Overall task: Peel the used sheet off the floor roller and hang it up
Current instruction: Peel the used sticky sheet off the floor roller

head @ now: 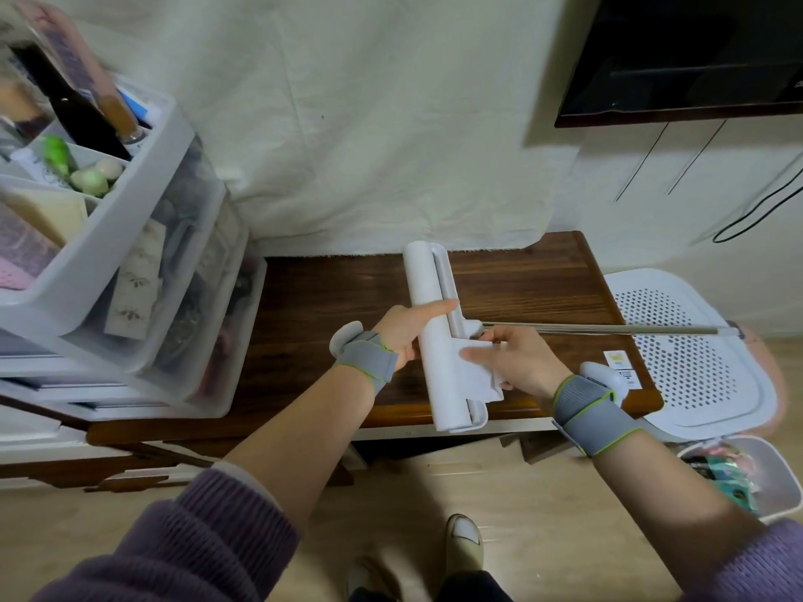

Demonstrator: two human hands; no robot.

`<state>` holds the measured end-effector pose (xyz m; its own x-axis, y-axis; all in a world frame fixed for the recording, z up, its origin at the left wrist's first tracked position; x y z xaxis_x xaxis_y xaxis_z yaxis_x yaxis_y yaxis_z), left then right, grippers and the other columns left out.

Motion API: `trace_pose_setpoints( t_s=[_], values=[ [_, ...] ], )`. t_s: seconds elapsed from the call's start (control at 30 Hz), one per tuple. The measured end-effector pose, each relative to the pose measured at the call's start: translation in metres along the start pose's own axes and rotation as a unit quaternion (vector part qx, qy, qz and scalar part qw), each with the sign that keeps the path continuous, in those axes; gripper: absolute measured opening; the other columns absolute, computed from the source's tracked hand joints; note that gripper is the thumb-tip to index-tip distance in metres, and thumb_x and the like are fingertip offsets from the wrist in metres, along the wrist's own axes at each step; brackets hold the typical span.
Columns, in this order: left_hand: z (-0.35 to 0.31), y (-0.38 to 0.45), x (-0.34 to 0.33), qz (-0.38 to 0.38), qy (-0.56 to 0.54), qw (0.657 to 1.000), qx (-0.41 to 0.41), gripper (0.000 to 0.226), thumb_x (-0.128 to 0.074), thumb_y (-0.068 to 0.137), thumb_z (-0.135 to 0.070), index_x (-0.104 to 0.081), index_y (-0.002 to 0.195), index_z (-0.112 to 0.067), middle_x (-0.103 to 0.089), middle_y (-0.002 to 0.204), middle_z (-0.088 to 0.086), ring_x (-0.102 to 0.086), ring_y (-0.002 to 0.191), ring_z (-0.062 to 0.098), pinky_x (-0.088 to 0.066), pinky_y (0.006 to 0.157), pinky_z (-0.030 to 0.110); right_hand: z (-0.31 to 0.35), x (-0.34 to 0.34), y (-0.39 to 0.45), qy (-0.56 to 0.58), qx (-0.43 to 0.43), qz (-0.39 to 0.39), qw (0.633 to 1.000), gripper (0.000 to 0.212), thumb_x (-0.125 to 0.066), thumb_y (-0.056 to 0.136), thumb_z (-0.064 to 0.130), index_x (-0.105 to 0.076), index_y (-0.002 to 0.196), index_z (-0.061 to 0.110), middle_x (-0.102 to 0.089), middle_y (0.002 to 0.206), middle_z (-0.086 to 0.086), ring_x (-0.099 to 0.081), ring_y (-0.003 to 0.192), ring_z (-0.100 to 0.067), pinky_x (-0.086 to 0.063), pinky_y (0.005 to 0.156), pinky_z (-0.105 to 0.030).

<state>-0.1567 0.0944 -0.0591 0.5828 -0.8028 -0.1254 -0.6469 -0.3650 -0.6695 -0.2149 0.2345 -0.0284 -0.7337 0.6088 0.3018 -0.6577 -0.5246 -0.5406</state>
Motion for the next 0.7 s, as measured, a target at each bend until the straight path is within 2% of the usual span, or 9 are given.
trace_pose_setpoints(
  t_s=[0.03, 0.1, 0.2, 0.27, 0.37, 0.47, 0.53, 0.6, 0.7],
  values=[
    [0.000, 0.000, 0.000, -0.005, 0.005, 1.000, -0.003, 0.049, -0.076, 0.078, -0.026, -0.058, 0.119, -0.007, -0.067, 0.114, 0.014, -0.065, 0.105, 0.027, -0.054, 0.091, 0.041, 0.000, 0.002, 0.000, -0.003, 0.003, -0.010, 1.000, 0.015, -0.072, 0.078, 0.016, -0.060, 0.069, 0.014, -0.065, 0.078, -0.006, -0.060, 0.067, -0.018, -0.047, 0.054, -0.024],
    [0.003, 0.003, 0.003, -0.002, -0.014, 1.000, 0.002, 0.052, -0.074, 0.080, -0.020, -0.055, 0.126, -0.006, -0.065, 0.112, 0.013, -0.063, 0.105, 0.027, -0.054, 0.089, 0.040, 0.000, 0.008, -0.001, -0.003, 0.019, -0.037, 0.999, 0.017, -0.071, 0.078, 0.012, -0.062, 0.063, 0.016, -0.065, 0.078, -0.006, -0.061, 0.070, -0.019, -0.048, 0.059, -0.024],
    [0.005, 0.000, 0.004, 0.010, -0.057, 0.998, 0.022, 0.037, -0.061, 0.085, -0.010, -0.051, 0.121, -0.009, -0.059, 0.097, 0.010, -0.060, 0.092, 0.024, -0.054, 0.079, 0.037, 0.001, 0.012, -0.002, -0.021, 0.021, -0.049, 0.998, 0.012, -0.070, 0.079, 0.015, -0.067, 0.068, 0.013, -0.066, 0.073, -0.005, -0.061, 0.065, -0.017, -0.048, 0.057, -0.023],
    [0.004, -0.002, 0.001, 0.015, -0.063, 0.998, 0.022, 0.029, -0.056, 0.086, -0.011, -0.050, 0.114, -0.011, -0.058, 0.093, 0.009, -0.059, 0.085, 0.022, -0.053, 0.074, 0.035, 0.002, 0.012, -0.003, -0.030, 0.017, -0.041, 0.999, 0.011, -0.075, 0.076, 0.017, -0.069, 0.070, 0.011, -0.066, 0.069, -0.002, -0.060, 0.062, -0.013, -0.048, 0.056, -0.022],
    [0.002, -0.004, -0.002, 0.003, -0.030, 1.000, 0.008, 0.027, -0.068, 0.083, -0.026, -0.056, 0.104, -0.014, -0.063, 0.096, 0.009, -0.063, 0.095, 0.025, -0.054, 0.089, 0.041, 0.004, 0.009, -0.003, -0.042, 0.028, -0.017, 0.999, 0.008, -0.077, 0.074, 0.014, -0.070, 0.071, 0.011, -0.068, 0.069, 0.000, -0.063, 0.065, -0.012, -0.047, 0.057, -0.020],
    [0.000, -0.001, -0.003, -0.012, -0.004, 1.000, -0.009, 0.045, -0.077, 0.077, -0.027, -0.058, 0.115, -0.011, -0.065, 0.102, 0.010, -0.064, 0.098, 0.026, -0.055, 0.086, 0.040, 0.004, 0.005, -0.005, -0.008, 0.050, 0.011, 0.999, 0.018, -0.066, 0.082, 0.008, -0.059, 0.066, 0.009, -0.063, 0.069, 0.000, -0.059, 0.065, -0.013, -0.045, 0.059, -0.021],
    [0.000, -0.002, -0.003, -0.004, -0.040, 0.999, -0.008, 0.039, -0.070, 0.082, -0.017, -0.057, 0.117, -0.007, -0.064, 0.098, 0.012, -0.063, 0.089, 0.025, -0.055, 0.083, 0.040, 0.004, 0.006, -0.005, 0.034, 0.056, 0.009, 0.998, 0.011, -0.060, 0.085, 0.008, -0.054, 0.077, 0.007, -0.057, 0.076, -0.008, -0.055, 0.068, -0.017, -0.044, 0.061, -0.026],
    [0.000, -0.004, -0.007, 0.034, -0.083, 0.996, 0.002, 0.029, -0.061, 0.084, -0.015, -0.057, 0.111, -0.007, -0.062, 0.095, 0.013, -0.062, 0.087, 0.026, -0.052, 0.093, 0.044, 0.002, 0.011, -0.005, 0.067, 0.052, -0.007, 0.996, 0.004, -0.057, 0.087, 0.009, -0.054, 0.085, 0.009, -0.056, 0.081, -0.012, -0.056, 0.069, -0.019, -0.045, 0.059, -0.026],
    [-0.003, -0.005, -0.013, 0.087, -0.103, 0.991, -0.005, 0.030, -0.057, 0.084, -0.021, -0.057, 0.110, -0.006, -0.059, 0.108, 0.017, -0.059, 0.096, 0.029, -0.044, 0.105, 0.050, 0.001, 0.015, -0.005, 0.059, 0.049, -0.007, 0.997, 0.003, -0.055, 0.089, 0.011, -0.053, 0.088, 0.010, -0.056, 0.084, -0.015, -0.056, 0.072, -0.020, -0.045, 0.059, -0.026]
  ],
)
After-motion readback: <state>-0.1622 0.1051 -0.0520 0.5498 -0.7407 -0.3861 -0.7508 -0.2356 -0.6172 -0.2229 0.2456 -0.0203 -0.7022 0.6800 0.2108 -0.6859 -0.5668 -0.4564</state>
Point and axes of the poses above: each hand's wrist, its own y-axis towards the middle knuckle, its own x-axis out of the back of the hand, z = x × y, the point moved 7 cm from there along y, towards the middle knuckle
